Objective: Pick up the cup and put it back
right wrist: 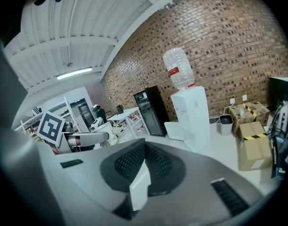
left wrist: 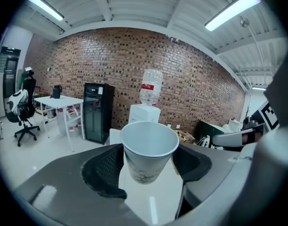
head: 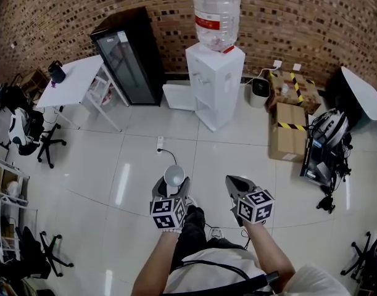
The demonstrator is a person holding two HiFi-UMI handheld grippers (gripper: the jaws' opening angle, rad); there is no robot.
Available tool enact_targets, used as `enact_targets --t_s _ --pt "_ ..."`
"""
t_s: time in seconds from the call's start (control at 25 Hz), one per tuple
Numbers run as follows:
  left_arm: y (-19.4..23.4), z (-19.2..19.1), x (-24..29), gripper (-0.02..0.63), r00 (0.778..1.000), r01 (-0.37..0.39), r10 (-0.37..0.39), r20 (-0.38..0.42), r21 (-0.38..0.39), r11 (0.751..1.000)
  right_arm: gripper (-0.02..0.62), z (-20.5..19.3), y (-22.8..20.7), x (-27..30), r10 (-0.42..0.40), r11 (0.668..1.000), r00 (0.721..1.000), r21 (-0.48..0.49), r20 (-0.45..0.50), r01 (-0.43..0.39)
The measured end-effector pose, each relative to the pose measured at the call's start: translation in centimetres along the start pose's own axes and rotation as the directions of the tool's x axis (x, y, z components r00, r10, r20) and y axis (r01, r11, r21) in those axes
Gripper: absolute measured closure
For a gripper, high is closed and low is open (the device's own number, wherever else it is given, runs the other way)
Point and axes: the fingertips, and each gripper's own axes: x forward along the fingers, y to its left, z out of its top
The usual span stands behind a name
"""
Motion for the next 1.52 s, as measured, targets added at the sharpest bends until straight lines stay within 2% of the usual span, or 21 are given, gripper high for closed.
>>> enact_targets --t_s 0.32,0.52,0.72,1.12,1.32,1.52 --pt "3.4 0.1 8.6 0.276 0.996 0.069 -0.068 -0.050 0.013 0.998 0.585 1.2 -3.1 8.5 -0.046 0.999 0.997 -0.003 -0.058 0.045" --pt "6.1 1.6 14.7 0.276 0.990 0.134 -0.131 -0.057 0.049 0.990 0.586 3.1 -5.3 14.7 -0.090 0.996 0.993 -0.033 -0.071 0.088" --pt "9.1 1.0 21.2 0.276 0.980 0.186 -0.178 -0.085 0.095 0.978 0.586 3.1 -7.7 20.9 -0.116 0.992 0.990 -0.066 -0.085 0.111" --pt "12.2 -4.3 35.8 0.276 0.965 0.235 -0.216 -0.151 0.119 0.965 0.586 -0.5 -14.9 31.3 -0.136 0.988 0.982 -0.087 -0.130 0.126" --pt "12.4 -8.4 46.2 0.276 0.958 0.266 -0.246 -0.150 0.136 0.954 0.586 -4.3 -20.6 36.8 -0.121 0.989 0.982 -0.106 -0.147 0.106" --pt "13.4 -12.5 57.9 0.276 0.955 0.289 -0.271 -0.117 0.182 0.940 0.586 -7.3 -28.0 42.6 -0.125 0.986 0.988 -0.118 -0.088 0.114"
